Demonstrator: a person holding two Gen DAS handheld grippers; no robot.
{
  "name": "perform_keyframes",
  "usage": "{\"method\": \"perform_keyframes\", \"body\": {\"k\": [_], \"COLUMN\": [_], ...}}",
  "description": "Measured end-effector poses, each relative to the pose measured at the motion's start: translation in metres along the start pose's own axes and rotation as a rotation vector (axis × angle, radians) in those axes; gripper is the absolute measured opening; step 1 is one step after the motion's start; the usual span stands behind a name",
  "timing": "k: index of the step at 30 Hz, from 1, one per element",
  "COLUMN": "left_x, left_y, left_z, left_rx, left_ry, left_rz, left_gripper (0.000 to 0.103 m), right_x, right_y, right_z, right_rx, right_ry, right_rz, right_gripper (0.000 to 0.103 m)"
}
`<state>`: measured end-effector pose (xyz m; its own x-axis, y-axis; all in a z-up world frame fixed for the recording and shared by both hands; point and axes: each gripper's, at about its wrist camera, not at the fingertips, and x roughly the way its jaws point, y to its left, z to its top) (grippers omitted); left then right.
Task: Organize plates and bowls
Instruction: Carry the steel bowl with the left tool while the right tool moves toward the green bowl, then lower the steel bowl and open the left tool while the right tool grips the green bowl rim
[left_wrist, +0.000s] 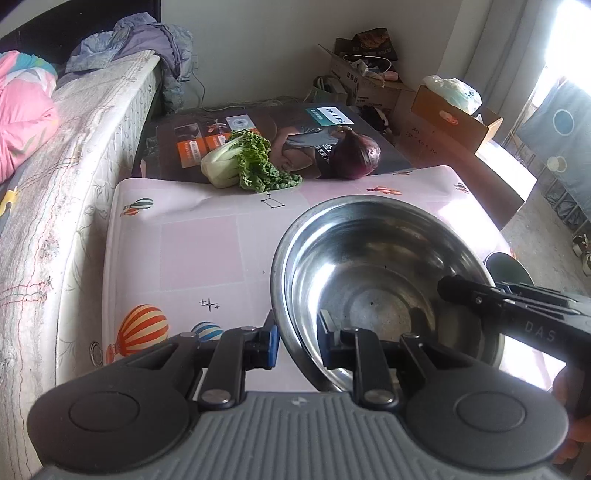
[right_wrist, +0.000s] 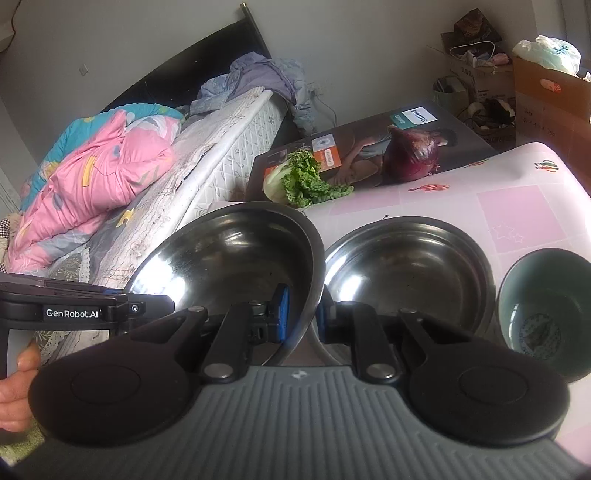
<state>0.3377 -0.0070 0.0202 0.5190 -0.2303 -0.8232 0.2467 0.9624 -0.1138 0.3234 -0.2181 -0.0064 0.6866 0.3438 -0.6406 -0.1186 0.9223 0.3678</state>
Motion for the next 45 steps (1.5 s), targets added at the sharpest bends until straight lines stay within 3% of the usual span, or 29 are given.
{"method": "perform_keyframes", "body": {"k": [7,17,19,26,28,39,45], "left_x": [0.051,0.086,0.086,0.082,0.085,0.112,0.111], "left_y": [-0.054,-0.073,-0.072,-0.063,-0.061,-0.059,-0.046], "left_z": [0.016,0.014,0.015,0.019,0.018,0.011,0.009], "left_rx": [0.056,0.073,0.074,0.055,0.054,0.039,0.026], "left_ry": [0.078,0.143,0.142,0.129,0.141,0.203,0.2], "left_rz": [-0.061,-0.055,-0.047,-0.021,-0.019,-0.008,0.024], "left_gripper": [0.022,0.026,0.033,0.042,0.043,0.038,0.034], "right_x": [-0.02,-0.004,-0.002,0.0,0.001,0.064,0.086], "right_y": [-0.066,-0.104,-0.105,-0.104,-0.107,-0.112,-0.105], "right_z": [0.007,-0.003,-0.003,0.014,0.02,0.053,0.054], "right_rx": [0.029,0.003,-0.009,-0.021,-0.013,0.017,0.029], "right_ry": [-0.013,0.028,0.028,0.007,0.004,0.145,0.215], "right_rz": [-0.124,-0.188,-0.184,-0.199,-0.202,-0.128,-0.086], "right_gripper": [0.014,0.02,0.025,0.044,0.045,0.052,0.056]}}
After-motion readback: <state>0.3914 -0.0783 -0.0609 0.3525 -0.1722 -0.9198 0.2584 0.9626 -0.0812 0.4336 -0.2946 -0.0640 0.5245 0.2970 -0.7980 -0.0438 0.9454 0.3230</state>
